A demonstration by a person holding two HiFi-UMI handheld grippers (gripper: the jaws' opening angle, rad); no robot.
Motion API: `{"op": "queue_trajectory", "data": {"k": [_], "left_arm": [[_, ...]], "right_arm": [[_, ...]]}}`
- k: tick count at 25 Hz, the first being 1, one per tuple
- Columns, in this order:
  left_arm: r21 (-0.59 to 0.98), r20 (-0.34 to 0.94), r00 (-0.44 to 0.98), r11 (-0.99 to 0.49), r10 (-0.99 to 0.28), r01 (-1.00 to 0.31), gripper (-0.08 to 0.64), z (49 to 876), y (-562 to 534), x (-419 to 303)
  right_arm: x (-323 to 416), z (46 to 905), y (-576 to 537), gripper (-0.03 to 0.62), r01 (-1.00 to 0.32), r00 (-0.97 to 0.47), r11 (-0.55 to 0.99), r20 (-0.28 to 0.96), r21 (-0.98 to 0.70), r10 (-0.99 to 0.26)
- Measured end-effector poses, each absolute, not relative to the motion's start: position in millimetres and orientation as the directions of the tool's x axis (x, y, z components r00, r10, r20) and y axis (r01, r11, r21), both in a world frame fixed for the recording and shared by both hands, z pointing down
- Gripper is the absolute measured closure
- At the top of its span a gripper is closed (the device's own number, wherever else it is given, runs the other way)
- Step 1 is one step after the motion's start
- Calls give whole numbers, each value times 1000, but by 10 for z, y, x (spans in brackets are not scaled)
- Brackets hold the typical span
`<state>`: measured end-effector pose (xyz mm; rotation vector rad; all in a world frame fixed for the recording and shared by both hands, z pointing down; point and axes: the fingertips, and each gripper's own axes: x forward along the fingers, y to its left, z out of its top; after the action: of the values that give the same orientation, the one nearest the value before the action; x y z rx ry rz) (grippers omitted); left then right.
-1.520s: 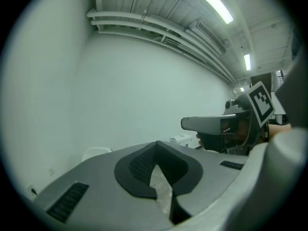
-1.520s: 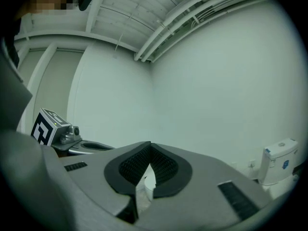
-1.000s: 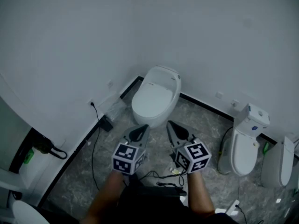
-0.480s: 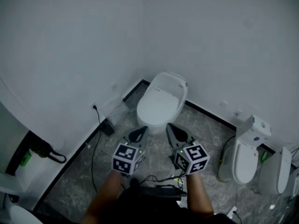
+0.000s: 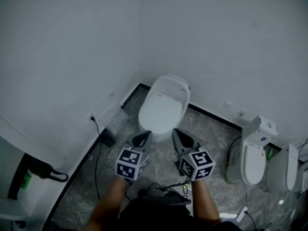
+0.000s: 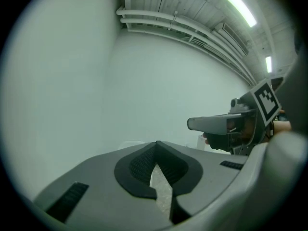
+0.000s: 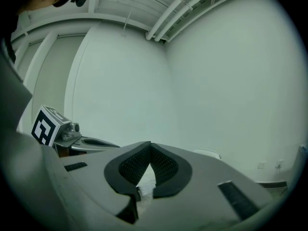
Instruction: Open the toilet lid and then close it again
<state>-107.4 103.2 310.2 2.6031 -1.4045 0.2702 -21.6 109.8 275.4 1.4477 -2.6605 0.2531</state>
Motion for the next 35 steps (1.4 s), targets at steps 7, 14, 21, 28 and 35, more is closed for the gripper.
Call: {"op": "queue_trajectory", "data": {"k": [7,14,21,28,35], "left_arm": [[74,244,554,-554,-796,-829,551,3147,727,-1076],[56,264,536,-542,-802,-839,552,3205,263,-1024],[31,293,470,-483,-833,-875,552,3278,-388,-985],[-11,344,394,-423,-852,-906,552,3399,-985,-890],[-25,419,349,-395,-838,-918,552,3638,-1232,-927]], "right_arm": [[-159,2851,846,583,-860,-510,498,192,-111,-839],[-81,2976,323,583,-850,-525,500,185,-164,-831],[0,3085,-403,583,-824,-560,522,167,-222,-812],[177,3252,-1054,583,-790,-606,552,196,-267,-771],[245,3483,-1406,583,-772,-626,551,226,-318,-747]]}}
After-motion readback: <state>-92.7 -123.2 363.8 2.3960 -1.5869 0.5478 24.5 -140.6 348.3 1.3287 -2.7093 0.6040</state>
